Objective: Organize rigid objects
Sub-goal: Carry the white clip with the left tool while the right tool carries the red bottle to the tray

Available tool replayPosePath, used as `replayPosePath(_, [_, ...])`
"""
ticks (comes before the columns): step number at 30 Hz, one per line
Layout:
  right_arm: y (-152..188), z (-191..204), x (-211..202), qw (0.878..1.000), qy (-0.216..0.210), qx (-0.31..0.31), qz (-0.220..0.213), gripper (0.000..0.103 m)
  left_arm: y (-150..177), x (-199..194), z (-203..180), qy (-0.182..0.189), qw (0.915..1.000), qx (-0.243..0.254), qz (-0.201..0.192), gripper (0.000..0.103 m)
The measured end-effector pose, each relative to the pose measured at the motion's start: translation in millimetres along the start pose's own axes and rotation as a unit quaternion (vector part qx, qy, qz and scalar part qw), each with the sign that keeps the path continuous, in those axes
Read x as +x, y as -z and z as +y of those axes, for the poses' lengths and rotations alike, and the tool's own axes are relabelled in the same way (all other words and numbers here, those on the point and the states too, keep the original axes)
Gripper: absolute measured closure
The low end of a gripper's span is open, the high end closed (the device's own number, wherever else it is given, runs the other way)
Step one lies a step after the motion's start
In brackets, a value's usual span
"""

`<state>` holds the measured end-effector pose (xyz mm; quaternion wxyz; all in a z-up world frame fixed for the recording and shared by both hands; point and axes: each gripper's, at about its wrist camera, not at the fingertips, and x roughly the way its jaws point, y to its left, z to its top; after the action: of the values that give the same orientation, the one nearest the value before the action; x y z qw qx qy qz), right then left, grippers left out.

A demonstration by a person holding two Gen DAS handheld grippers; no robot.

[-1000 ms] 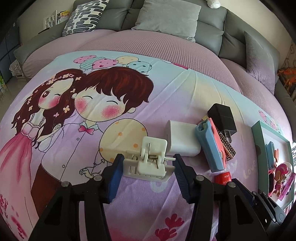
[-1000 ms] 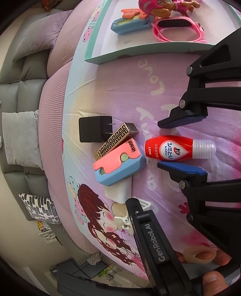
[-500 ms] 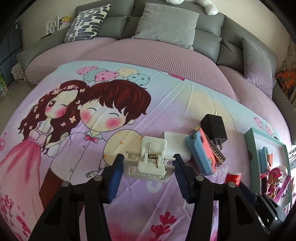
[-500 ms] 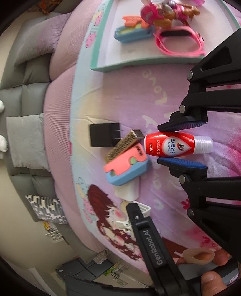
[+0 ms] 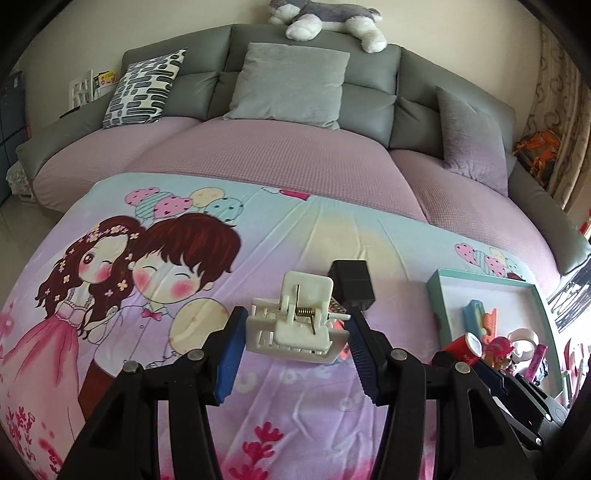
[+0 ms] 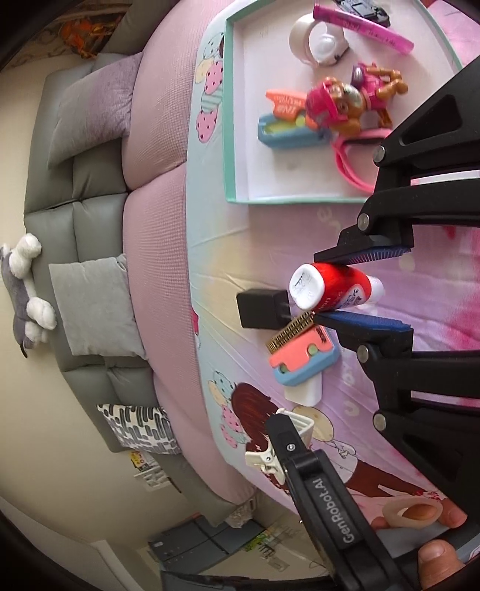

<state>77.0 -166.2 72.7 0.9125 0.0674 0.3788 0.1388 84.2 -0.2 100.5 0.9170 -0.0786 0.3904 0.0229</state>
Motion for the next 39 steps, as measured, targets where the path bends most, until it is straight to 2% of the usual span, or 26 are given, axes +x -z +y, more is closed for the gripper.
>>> replayPosePath(12, [-7, -22, -20, 1.000, 0.002, 0.025, -0.017, 0.076, -1, -7, -24, 0.005, 0.9997, 0.022, -0.010, 0.048])
replayPosePath(14, [-11, -27, -37, 0.999, 0.008, 0.024, -0.038, 0.076, -2, -12, -29, 0.009, 0.9995, 0.025, -0.017, 0.048])
replayPosePath(17, [-19, -43, -65, 0.996, 0.033, 0.033, -0.074, 0.076, -4, -19, -38, 0.025, 0.9989, 0.028, -0.029, 0.048])
replayPosePath(20, [-23, -64, -83, 0.992, 0.064, 0.054, -0.090, 0.077, -4, -23, -52, 0.048, 0.9976, 0.037, -0.034, 0.048])
replayPosePath(25, [-22, -102, -95, 0.982, 0.144, 0.092, -0.083, 0.077, 1, -21, -83, 0.072, 0.9950, 0.064, -0.028, 0.048])
replayPosePath(29, [-18, -129, -107, 0.973, 0.177, 0.122, -0.084, 0.077, 8, -18, -110, 0.094, 0.9916, 0.087, -0.021, 0.048])
replayPosePath(34, [-13, -158, -125, 0.955, 0.247, 0.135, -0.094, 0.077, 21, -9, -140, 0.119, 0.9870, 0.108, -0.005, 0.048])
replayPosePath(37, [-8, -176, -126, 0.949, 0.260, 0.152, -0.090, 0.077, 28, -2, -153, 0.125, 0.9850, 0.118, 0.008, 0.048])
replayPosePath(39, [-5, -184, -118, 0.950, 0.257, 0.155, -0.083, 0.077, 32, 4, -159, 0.126, 0.9841, 0.125, 0.017, 0.048])
